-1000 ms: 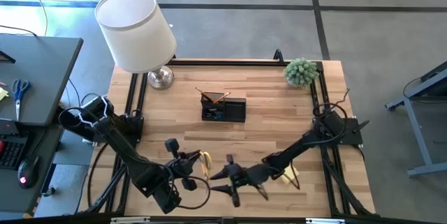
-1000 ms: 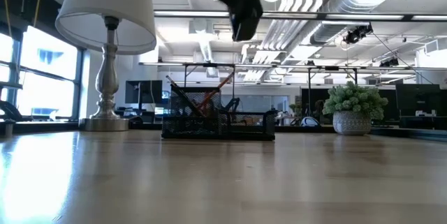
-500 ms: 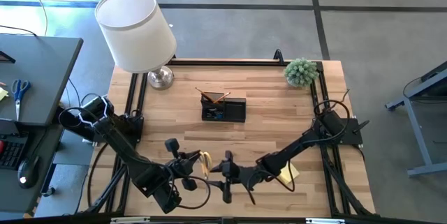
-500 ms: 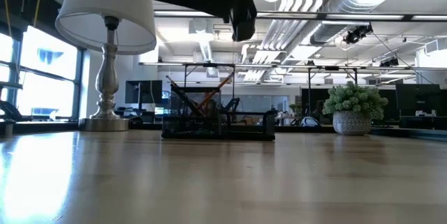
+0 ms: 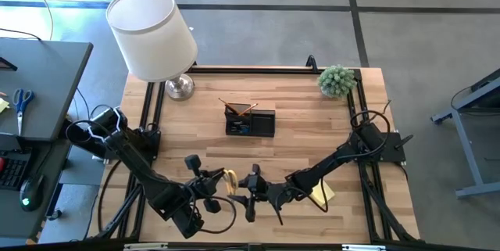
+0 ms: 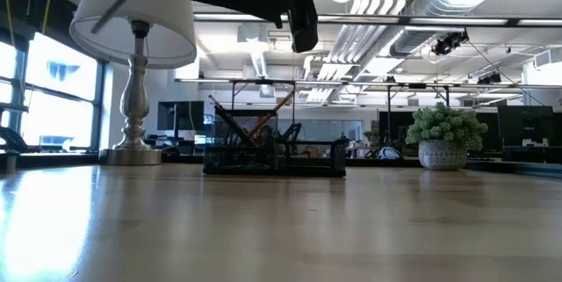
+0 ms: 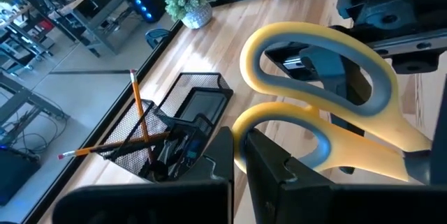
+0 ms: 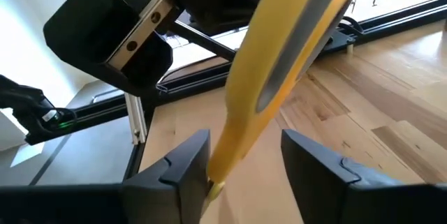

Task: Pick and place office supplies into organizer
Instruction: Put the yellow scissors into the desk organizer

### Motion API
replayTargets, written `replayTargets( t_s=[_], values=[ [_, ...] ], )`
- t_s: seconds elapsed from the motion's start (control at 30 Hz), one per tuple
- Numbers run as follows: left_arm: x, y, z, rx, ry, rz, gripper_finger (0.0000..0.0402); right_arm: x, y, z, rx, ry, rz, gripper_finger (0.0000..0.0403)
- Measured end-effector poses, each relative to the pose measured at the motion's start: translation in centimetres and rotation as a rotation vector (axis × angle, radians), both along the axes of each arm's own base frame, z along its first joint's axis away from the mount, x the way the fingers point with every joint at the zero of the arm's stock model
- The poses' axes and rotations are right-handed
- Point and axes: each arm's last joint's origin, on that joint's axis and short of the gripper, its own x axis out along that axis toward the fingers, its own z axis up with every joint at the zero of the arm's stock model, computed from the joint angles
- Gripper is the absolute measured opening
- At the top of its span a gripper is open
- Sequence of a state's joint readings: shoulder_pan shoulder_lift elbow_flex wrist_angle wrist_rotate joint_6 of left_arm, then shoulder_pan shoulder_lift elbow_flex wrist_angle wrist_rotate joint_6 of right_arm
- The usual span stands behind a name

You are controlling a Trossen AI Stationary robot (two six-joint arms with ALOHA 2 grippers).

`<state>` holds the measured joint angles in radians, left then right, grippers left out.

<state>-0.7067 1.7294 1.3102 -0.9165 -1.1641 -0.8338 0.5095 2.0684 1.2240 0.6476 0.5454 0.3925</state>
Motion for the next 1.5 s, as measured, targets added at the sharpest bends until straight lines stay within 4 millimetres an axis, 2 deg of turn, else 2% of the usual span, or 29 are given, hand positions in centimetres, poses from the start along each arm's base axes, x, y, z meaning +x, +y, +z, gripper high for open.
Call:
replayTargets(
  t_s=[0.17, 0.37, 0.5, 0.7, 0.87, 0.97, 1.1, 1.3, 1.5],
  values=[
    [0.0, 0.0, 0.0, -0.002, -0.002, 0.000, 0.0000, 0.0, 0.0, -0.1, -0.010, 0.006, 0.000, 0.0121],
    [0.0, -0.1, 0.1, -0.010, -0.008, -0.003, 0.0000, -0.1, -0.2, -0.6, -0.057, 0.053, -0.018, 0.0029],
    [0.0, -0.2, 0.0, -0.054, 0.046, -0.028, 0.0013, -0.1, -0.5, -1.1, -0.075, 0.091, -0.022, 0.0017],
    [0.3, -0.5, 0.3, -0.127, 0.065, -0.040, 0.0101, 0.0, -0.7, -1.0, -0.118, 0.092, -0.042, 0.0013],
    [0.5, -0.9, 2.4, -0.184, 0.091, -0.060, 0.0179, 0.2, -1.0, -0.6, -0.162, 0.074, -0.082, 0.0013],
    [-0.1, -1.4, 4.0, -0.215, 0.098, -0.063, 0.0204, 0.3, -1.5, -0.3, -0.200, 0.073, -0.099, 0.0013],
    [-1.7, -2.6, 5.5, -0.206, 0.070, -0.067, 0.0205, 0.7, -3.0, 1.3, -0.224, 0.042, -0.179, 0.0012],
    [-4.5, -4.3, 6.7, -0.129, -0.033, -0.096, 0.0174, 1.2, -5.3, 2.5, -0.285, 0.046, -0.213, 0.0012],
    [-5.4, -4.6, 7.0, -0.128, -0.069, -0.100, 0.0143, 2.5, -10.4, 3.4, -0.417, 0.079, -0.298, 0.0013]
  ],
)
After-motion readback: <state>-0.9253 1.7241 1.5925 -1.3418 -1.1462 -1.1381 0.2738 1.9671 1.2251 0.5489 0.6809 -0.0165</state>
